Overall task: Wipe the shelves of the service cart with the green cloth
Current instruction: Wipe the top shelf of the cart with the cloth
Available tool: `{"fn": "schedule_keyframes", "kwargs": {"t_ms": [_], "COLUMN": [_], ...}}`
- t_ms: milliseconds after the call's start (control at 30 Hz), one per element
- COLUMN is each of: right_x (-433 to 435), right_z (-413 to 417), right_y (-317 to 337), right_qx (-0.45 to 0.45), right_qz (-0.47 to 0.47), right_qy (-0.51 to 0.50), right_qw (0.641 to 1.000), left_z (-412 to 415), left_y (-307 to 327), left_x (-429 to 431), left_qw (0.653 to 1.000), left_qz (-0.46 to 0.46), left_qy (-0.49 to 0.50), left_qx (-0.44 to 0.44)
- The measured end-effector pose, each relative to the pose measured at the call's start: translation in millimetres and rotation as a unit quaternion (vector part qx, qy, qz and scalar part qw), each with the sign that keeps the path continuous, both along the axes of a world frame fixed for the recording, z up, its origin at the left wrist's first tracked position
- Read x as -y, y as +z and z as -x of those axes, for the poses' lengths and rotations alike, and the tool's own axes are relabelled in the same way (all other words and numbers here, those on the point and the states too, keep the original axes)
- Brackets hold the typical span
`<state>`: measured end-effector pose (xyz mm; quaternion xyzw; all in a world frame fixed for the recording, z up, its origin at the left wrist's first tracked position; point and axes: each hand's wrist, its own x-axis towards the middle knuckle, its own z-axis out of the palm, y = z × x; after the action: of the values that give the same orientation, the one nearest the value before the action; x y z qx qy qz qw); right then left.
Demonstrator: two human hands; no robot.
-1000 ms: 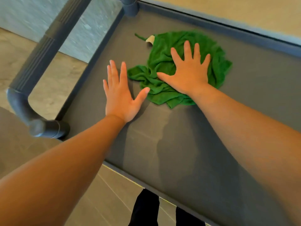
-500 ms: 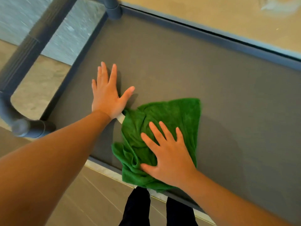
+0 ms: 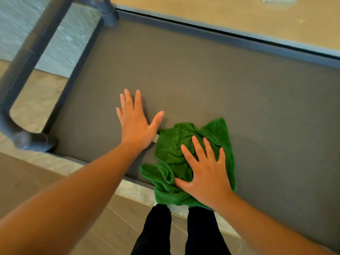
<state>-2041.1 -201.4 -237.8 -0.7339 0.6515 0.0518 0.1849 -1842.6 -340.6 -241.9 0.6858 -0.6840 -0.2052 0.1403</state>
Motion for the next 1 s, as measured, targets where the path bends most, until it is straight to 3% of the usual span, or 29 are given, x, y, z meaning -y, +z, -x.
{"fn": "schedule_keyframes", "kwargs": {"t_ms": [100, 533, 833, 1000], "right_x": [5.5, 185.4, 262.2, 265.6], "right_z": [-3.3, 8.2, 29.7, 67.0], "right_y": [-2.5, -11.7, -8.6, -5.8], "right_qx": [0.001, -0.023, -0.017, -0.008], "right_qz": [0.015, 0.039, 0.050, 0.045], "right_qy": [-0.008, -0.013, -0.055, -0.116], "right_qw": [1.000, 0.999, 0.997, 0.992], "left_z": [4.7, 4.4, 3.2, 4.6], "left_y": [-0.3, -3.7, -7.0, -9.0], "left_x": [-14.1, -13.8, -16.0, -19.9], "left_qw": [0.997, 0.998, 0.998, 0.992], "left_qz": [0.011, 0.009, -0.001, -0.030], "left_qy": [0.034, -0.028, -0.053, -0.040], "left_qx": [-0.071, -0.052, 0.023, 0.117]}}
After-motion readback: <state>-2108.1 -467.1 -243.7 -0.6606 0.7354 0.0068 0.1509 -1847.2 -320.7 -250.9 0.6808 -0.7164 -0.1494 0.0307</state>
